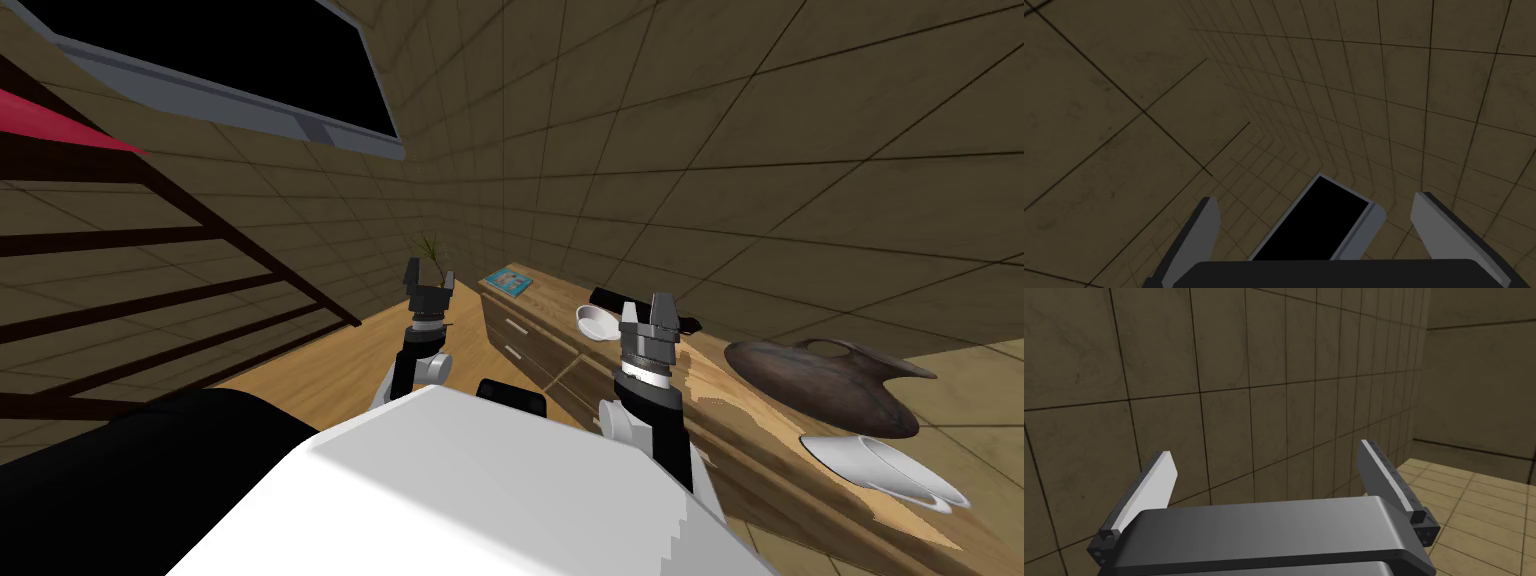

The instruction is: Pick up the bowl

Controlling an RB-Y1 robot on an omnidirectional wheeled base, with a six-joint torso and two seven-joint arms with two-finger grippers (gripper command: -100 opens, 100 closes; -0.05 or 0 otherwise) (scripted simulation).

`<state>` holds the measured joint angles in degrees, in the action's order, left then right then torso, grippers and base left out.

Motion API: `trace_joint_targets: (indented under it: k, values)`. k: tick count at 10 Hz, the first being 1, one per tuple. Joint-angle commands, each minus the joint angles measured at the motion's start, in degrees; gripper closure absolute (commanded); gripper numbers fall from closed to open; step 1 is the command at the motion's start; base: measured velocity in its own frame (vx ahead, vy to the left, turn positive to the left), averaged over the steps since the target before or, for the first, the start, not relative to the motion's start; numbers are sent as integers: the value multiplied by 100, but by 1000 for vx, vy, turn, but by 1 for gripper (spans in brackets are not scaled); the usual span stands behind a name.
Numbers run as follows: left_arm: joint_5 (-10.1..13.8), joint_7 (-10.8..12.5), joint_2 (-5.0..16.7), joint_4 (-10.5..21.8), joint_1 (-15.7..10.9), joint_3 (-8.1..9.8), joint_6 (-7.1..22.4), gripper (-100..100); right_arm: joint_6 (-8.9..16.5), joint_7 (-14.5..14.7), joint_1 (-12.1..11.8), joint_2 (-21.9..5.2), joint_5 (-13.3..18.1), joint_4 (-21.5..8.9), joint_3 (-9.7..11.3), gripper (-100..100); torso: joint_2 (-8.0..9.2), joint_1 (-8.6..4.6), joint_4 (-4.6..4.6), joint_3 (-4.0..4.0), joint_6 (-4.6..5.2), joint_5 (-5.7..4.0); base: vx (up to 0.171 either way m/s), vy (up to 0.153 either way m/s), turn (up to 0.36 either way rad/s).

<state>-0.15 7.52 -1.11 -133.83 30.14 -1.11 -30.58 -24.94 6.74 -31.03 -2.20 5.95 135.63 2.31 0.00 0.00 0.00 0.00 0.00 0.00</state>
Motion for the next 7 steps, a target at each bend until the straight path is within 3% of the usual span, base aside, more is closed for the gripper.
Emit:
trace_joint_targets:
  k: [1, 7]
  values:
    - [0, 0, 0, 0, 0, 0, 0, 0, -29, 53, 95, -185, 48, -51, -16, -100, 0, 0, 0, 0, 0, 0, 4, 27, 79]
    - [0, 0, -1, 0, 0, -1, 0, 0, -192, 349, 532, -1067, 343, -415, -133, -100, -6, 26, -2, -4, -1, 6, 12, 68, 104]
